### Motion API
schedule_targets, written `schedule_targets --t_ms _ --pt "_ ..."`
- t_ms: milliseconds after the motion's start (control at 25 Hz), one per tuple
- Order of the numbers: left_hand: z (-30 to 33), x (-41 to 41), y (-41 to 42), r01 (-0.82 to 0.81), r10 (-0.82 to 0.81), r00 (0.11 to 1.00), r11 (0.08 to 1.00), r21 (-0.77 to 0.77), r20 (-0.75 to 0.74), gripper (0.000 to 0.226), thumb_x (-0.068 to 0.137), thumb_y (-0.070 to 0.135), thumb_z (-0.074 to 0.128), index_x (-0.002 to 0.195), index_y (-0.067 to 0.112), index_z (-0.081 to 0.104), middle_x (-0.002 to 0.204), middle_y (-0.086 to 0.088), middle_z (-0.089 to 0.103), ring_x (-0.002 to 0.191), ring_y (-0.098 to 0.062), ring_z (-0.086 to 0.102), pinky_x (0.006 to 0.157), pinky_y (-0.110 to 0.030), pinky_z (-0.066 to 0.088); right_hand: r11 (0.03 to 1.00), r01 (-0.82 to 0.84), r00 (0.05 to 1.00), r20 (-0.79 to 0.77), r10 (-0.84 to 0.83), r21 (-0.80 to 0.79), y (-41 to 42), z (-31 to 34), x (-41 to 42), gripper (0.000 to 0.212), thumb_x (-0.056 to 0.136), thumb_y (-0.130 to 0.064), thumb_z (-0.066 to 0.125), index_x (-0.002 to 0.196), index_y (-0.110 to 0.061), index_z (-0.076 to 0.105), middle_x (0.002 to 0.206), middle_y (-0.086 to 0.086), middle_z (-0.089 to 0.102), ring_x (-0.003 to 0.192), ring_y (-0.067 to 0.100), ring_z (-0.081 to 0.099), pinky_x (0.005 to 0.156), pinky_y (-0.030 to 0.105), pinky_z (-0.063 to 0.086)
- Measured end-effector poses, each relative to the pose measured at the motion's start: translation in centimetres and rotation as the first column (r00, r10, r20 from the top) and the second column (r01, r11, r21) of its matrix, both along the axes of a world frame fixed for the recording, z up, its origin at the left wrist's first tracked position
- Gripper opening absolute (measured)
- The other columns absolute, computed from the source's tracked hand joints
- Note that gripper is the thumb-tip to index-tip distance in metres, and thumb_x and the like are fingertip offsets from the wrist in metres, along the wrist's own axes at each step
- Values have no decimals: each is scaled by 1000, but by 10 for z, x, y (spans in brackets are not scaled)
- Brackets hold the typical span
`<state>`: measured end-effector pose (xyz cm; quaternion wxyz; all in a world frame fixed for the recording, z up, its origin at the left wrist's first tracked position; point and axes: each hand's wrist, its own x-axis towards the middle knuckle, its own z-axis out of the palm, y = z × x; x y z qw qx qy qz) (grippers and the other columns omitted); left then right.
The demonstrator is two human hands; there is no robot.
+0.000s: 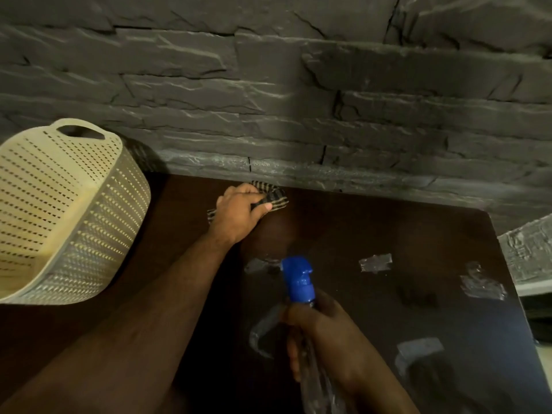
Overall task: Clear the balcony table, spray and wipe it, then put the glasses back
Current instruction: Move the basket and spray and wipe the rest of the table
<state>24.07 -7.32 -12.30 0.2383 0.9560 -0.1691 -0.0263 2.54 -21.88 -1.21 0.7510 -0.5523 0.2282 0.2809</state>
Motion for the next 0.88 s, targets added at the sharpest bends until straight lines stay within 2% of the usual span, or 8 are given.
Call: schedule_targets --t_ms 160,320,360,520,680,720,800,880 --pt "7 -21 -4 7 -7 1000 1000 19 -3 34 91 43 57 114 22 68 115 2 57 108 -23 45 86 -34 29 998 16 998 -51 -20 -64 7 -2 -5 31 86 -19 64 113 -12 52 59 10 59 48 23 53 49 31 45" --pt "9 -93 20 388 -389 921 918 81 -2 48 87 53 43 111 20 69 116 0 59 106 -24 48 85 -36 33 993 6 999 -49 -12 -115 1 1 -15 32 86 -23 64 114 -12 52 64 11 59 54 26 55 56 37 47" --pt "7 -94 36 397 -401 916 913 98 21 49 87 53 42 109 20 70 115 -1 61 105 -25 50 85 -38 36 992 -1 999 -42 -5 -129 0 5 -20 29 88 -21 61 113 -10 52 65 12 58 55 27 54 57 39 46" --pt "13 -48 32 -94 93 996 984 149 15 37 90 43 54 112 17 68 119 -6 59 109 -35 49 88 -40 36 986 -21 1000 -6 20 -167 3 12 -30 21 90 -16 58 108 -7 52 65 15 55 53 28 52 55 38 45" --pt "8 -132 7 367 -371 929 920 134 1 45 86 48 39 102 20 70 114 -4 61 104 -31 49 83 -41 34 988 -17 1000 -2 17 -154 1 10 -34 7 90 -14 56 94 -8 54 64 18 54 52 29 51 55 38 43" --pt "4 -140 25 385 -390 920 914 127 22 43 87 48 41 104 21 70 113 -3 62 103 -30 50 82 -41 33 990 -16 1000 -6 16 -137 -1 10 -39 10 90 -14 57 96 -7 54 64 18 54 51 29 51 55 38 43" --pt "5 -106 43 130 -141 987 982 134 78 36 90 45 51 108 20 70 114 -3 61 105 -32 50 82 -40 33 994 -22 999 -34 18 -104 -4 5 -49 20 89 -16 60 105 -6 52 64 17 55 51 28 51 55 37 44" --pt "10 -64 25 -156 152 988 976 153 40 32 90 40 57 111 18 69 118 -5 59 109 -34 49 84 -39 33 994 -44 998 -54 38 -101 -6 3 -54 28 88 -17 61 113 -7 50 66 16 55 52 27 52 55 37 45"
